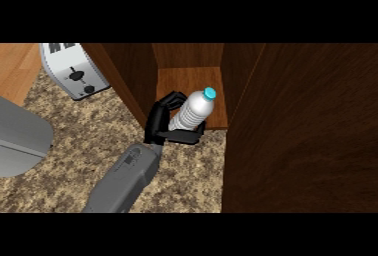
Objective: Pick up the bottled water, place it into the cabinet and close the cabinet
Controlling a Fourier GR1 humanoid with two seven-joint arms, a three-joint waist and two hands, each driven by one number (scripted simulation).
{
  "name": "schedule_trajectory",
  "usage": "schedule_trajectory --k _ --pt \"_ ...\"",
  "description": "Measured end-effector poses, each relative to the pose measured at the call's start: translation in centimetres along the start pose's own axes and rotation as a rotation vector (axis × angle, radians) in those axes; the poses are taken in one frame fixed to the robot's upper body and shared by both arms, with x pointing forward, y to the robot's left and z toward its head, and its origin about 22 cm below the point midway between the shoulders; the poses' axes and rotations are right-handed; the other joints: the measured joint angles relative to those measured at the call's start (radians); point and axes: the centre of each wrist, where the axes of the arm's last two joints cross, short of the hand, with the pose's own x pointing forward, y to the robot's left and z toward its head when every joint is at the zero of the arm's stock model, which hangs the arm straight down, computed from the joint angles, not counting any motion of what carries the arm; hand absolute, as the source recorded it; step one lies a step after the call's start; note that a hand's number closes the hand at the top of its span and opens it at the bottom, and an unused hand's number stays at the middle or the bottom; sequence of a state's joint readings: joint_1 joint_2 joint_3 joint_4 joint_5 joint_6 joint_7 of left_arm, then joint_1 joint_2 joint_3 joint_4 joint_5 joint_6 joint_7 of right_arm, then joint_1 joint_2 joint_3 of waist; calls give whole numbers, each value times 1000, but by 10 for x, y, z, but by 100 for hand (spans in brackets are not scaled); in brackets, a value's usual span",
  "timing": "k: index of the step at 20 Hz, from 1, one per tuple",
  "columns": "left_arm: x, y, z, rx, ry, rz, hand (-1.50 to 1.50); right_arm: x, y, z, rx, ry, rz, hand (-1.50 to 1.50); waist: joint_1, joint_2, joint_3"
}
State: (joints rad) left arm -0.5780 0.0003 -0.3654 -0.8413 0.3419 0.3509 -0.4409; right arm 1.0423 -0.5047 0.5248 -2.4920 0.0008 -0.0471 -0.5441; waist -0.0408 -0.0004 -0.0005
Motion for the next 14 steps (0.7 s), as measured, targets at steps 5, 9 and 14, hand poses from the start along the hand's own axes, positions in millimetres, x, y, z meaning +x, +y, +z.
schedule_trajectory --k 5,9,14 --pt "11 -5 -28 42 36 -29 150 1 -4 3 8 1 16 -150 -9 5 0" --pt "24 -10 -49 78 73 -17 150 1 -11 2 30 -7 37 -150 -15 9 0" --pt "31 -9 -67 174 92 -79 150 1 -13 4 37 -18 33 -150 -26 14 0"
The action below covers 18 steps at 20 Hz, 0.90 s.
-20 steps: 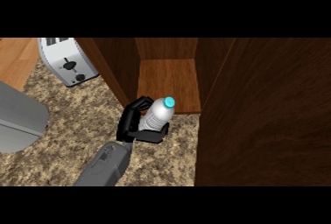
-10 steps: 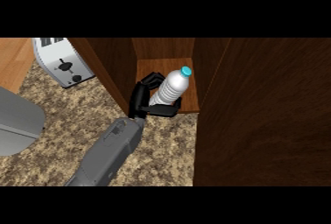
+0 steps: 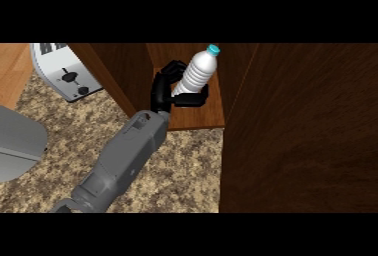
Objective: Pick up the bottled water, place it into the cabinet and close the cabinet
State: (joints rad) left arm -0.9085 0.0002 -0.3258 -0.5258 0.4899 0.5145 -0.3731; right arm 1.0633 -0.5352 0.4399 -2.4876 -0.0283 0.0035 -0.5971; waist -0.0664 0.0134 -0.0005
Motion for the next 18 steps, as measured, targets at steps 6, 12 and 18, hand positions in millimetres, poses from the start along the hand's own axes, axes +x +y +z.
schedule_trajectory --k 6,12,18 --pt "0 10 -16 123 -23 -218 -150 0 -3 1 13 -8 -1 -150 -7 4 1" --pt "0 13 -24 219 -42 -376 -150 0 -6 3 34 -19 -4 -150 -19 12 0" --pt "7 14 -30 229 -107 -377 -150 0 -7 3 34 -25 -11 -150 -16 14 -1"
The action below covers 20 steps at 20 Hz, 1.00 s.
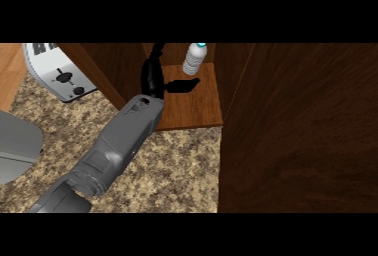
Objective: Pick up the bottled water, place it into the cabinet and close the cabinet
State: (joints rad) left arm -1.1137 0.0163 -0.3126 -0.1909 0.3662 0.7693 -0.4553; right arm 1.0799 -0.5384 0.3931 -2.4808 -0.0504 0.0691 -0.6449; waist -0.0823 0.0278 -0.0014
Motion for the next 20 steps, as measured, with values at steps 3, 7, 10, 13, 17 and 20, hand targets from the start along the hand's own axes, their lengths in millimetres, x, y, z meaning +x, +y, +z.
schedule_trajectory --k 3,7,10,13,17,20 --pt "15 -1 -6 12 -52 115 150 0 0 1 9 2 -10 -150 1 0 -1" --pt "31 -4 -8 -40 -122 319 150 0 2 1 13 4 -26 -150 12 -2 -2" --pt "37 -5 -9 -90 -155 420 150 0 1 1 17 6 -24 -150 14 -6 -1" --pt "36 -6 -6 -118 -166 478 150 1 2 -1 19 19 -32 -150 19 -12 -1" --pt "31 -7 1 -158 -167 533 150 1 5 -1 5 22 -40 -150 32 -20 0" --pt "32 -10 11 -218 -156 590 150 1 10 -2 -1 26 -58 -150 38 -26 0"
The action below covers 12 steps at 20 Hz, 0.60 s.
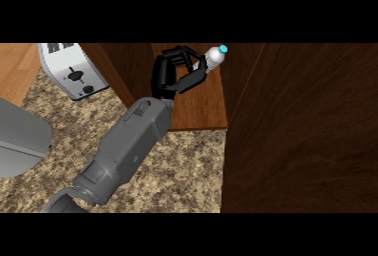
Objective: Pick up the bottled water, place it into the cabinet and close the cabinet
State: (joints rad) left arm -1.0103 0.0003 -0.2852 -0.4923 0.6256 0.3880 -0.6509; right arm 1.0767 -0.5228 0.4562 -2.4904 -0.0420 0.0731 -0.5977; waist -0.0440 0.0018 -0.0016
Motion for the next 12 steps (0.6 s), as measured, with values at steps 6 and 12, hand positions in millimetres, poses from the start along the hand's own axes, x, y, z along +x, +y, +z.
schedule_trajectory --k 6,12 --pt "-12 -6 40 -137 68 182 -150 1 5 -1 -11 5 -14 -150 14 -8 -1" --pt "-17 -12 98 -242 143 311 -150 2 8 2 -41 23 -7 -150 47 -17 -1"
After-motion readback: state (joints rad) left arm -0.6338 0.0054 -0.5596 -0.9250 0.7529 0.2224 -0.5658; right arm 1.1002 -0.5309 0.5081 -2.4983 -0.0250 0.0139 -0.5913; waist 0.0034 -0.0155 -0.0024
